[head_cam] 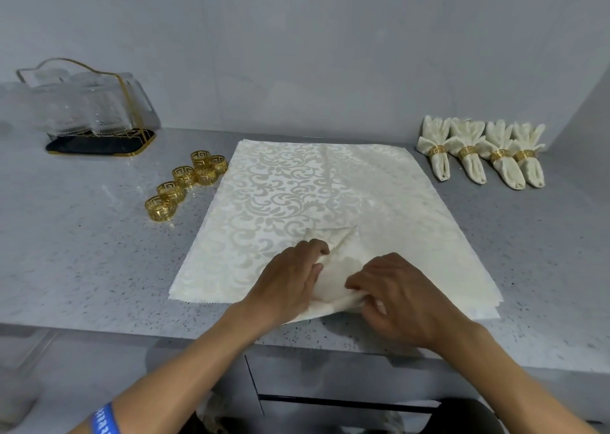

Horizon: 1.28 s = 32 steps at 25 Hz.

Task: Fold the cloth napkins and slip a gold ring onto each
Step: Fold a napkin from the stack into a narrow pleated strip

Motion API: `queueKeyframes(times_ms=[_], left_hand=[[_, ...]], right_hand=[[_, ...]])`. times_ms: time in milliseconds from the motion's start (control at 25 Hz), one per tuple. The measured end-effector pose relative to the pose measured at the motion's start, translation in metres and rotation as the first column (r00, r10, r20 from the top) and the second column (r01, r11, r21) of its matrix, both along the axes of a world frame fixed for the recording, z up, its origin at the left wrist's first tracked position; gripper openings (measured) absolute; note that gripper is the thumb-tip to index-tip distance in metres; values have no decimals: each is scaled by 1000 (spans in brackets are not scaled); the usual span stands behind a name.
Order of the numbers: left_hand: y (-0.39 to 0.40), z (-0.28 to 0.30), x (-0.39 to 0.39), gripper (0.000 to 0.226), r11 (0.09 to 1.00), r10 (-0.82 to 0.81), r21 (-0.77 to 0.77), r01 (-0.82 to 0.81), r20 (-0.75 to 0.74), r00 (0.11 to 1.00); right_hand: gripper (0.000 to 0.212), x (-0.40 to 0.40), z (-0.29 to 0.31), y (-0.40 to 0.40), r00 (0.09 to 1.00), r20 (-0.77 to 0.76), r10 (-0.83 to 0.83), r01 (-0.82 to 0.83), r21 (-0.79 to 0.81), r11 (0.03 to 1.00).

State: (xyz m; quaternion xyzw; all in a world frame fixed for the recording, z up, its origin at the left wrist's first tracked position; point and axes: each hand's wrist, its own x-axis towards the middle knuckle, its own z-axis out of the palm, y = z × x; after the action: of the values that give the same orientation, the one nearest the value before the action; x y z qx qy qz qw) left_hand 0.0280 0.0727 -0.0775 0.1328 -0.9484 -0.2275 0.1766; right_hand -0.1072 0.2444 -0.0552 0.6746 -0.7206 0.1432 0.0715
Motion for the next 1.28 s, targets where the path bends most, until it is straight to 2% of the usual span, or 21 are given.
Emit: queueKeyframes(times_ms=[80, 160, 240, 320, 440, 680, 800, 840, 920, 960, 1040, 1120, 1160, 1280], left_hand=[[-2, 1, 1, 9, 1000, -12, 13, 11, 38, 999], [-4, 8, 0, 15, 992, 15, 122, -26, 86, 996], [-8, 17, -1, 24, 966, 21, 254, -53, 128, 992], [-11, 22, 1, 22, 944, -9, 329, -33, 126, 992], [-12, 21, 5, 3, 951, -21, 309, -7, 88, 996], [-16, 15, 5, 8, 966, -73, 254, 54, 64, 995], [-18, 13, 2, 18, 974, -108, 210, 84, 107, 988], [-18, 13, 1, 20, 972, -115, 218, 87, 120, 986], [-22, 16, -1, 21, 965, -118, 249, 80, 142, 983], [-24, 17, -3, 21, 961, -124, 266, 79, 157, 980], [-31, 20, -7, 21, 948, -165, 302, 100, 197, 966], [-36, 24, -9, 23, 936, -209, 330, 121, 246, 946], [-38, 27, -10, 24, 936, -224, 328, 128, 273, 935], [-41, 34, -13, 30, 945, -246, 294, 146, 339, 908]], right_hand=[[24, -1, -1, -9, 975, 198, -100, 118, -80, 990], [19, -3, -2, -20, 889, 415, -195, 244, -67, 968], [20, -6, -6, -28, 828, 511, -233, 296, -45, 954], [27, -6, -9, -35, 822, 501, -271, 339, -47, 940], [34, -5, -10, -45, 857, 415, -307, 371, -84, 925], [24, -7, -17, -57, 860, 357, -364, 419, -88, 903], [19, 2, -17, -54, 830, 324, -455, 533, -217, 818], [20, 10, -15, -49, 840, 306, -448, 529, -278, 802], [14, 33, -17, -34, 938, 197, -284, 334, -313, 889], [9, 44, -20, -28, 980, 134, -148, 179, -262, 948], [33, 59, -23, -25, 998, 66, 16, -10, -87, 996], [46, 63, -23, -34, 998, 49, 33, -32, -14, 999], [45, 66, -21, -40, 998, 46, 39, -39, -14, 999], [25, 71, -17, -43, 997, -3, 78, -78, -29, 997]])
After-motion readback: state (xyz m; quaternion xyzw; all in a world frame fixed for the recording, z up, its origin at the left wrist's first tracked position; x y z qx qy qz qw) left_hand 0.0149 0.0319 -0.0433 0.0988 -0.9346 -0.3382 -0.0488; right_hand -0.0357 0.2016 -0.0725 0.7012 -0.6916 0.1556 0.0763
